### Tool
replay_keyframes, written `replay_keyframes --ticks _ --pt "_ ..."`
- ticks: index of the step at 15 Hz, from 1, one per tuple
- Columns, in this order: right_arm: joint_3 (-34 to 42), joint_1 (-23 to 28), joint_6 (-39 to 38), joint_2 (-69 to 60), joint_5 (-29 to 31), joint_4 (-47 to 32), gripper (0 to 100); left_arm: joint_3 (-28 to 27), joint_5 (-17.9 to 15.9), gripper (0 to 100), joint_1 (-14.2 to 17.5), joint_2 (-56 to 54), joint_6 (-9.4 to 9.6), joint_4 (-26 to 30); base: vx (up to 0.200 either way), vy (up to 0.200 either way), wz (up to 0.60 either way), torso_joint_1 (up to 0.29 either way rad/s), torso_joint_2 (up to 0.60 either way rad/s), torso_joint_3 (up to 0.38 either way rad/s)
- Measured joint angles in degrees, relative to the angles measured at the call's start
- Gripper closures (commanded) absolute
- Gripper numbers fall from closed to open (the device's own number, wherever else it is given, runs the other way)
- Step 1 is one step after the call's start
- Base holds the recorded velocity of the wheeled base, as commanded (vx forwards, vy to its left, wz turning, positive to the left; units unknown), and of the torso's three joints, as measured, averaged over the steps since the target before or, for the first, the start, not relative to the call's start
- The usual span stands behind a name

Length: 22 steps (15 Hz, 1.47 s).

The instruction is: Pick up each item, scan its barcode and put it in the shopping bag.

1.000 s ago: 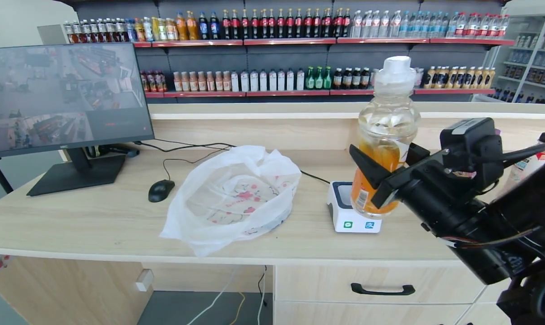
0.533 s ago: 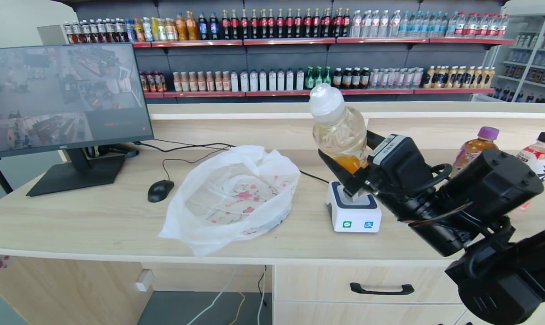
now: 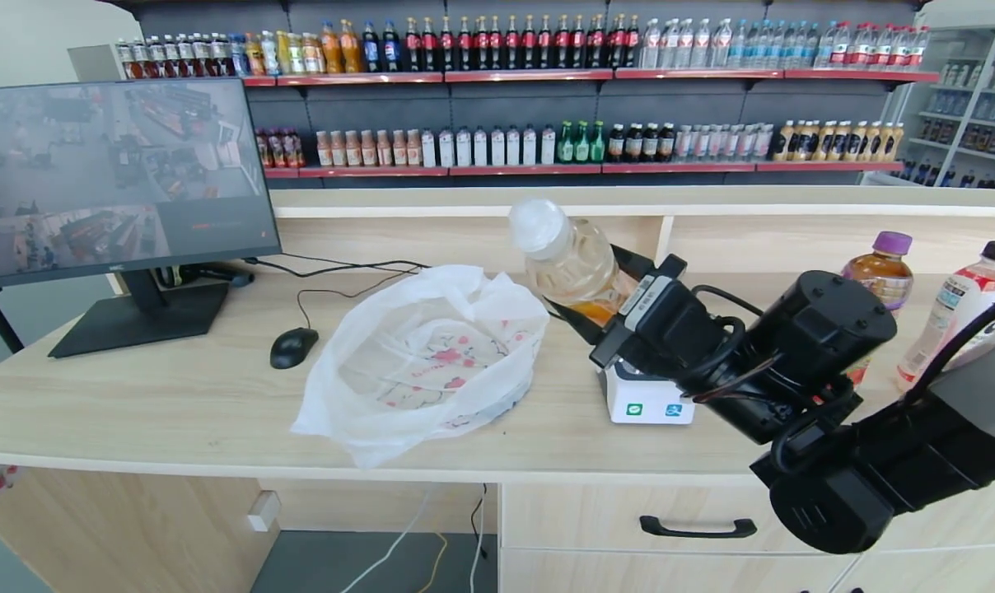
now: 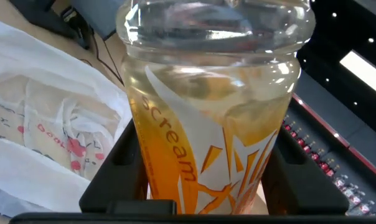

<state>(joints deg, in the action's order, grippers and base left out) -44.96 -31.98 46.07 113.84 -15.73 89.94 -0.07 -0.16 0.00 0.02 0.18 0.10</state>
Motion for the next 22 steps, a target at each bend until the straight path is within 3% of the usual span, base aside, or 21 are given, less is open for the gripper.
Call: replay_keyframes --ticks 7,15,22 --pt "-0.2 1.9 3.3 1.2 -3.9 0.0 100 0.0 0.0 0 0.0 0.0 0.00 0.0 0.000 0.000 0.00 0.000 0.00 0.000" --pt "-0.1 3.4 8.2 2.8 -12.4 0.0 100 0.0 0.0 0 0.0 0.0 0.00 0.0 0.000 0.000 0.00 0.000 0.00 0.000" --pt "0.2 3.6 8.3 4.3 -14.3 0.0 100 0.0 0.0 0 0.0 0.0 -0.02 0.0 0.000 0.000 0.00 0.000 0.00 0.000"
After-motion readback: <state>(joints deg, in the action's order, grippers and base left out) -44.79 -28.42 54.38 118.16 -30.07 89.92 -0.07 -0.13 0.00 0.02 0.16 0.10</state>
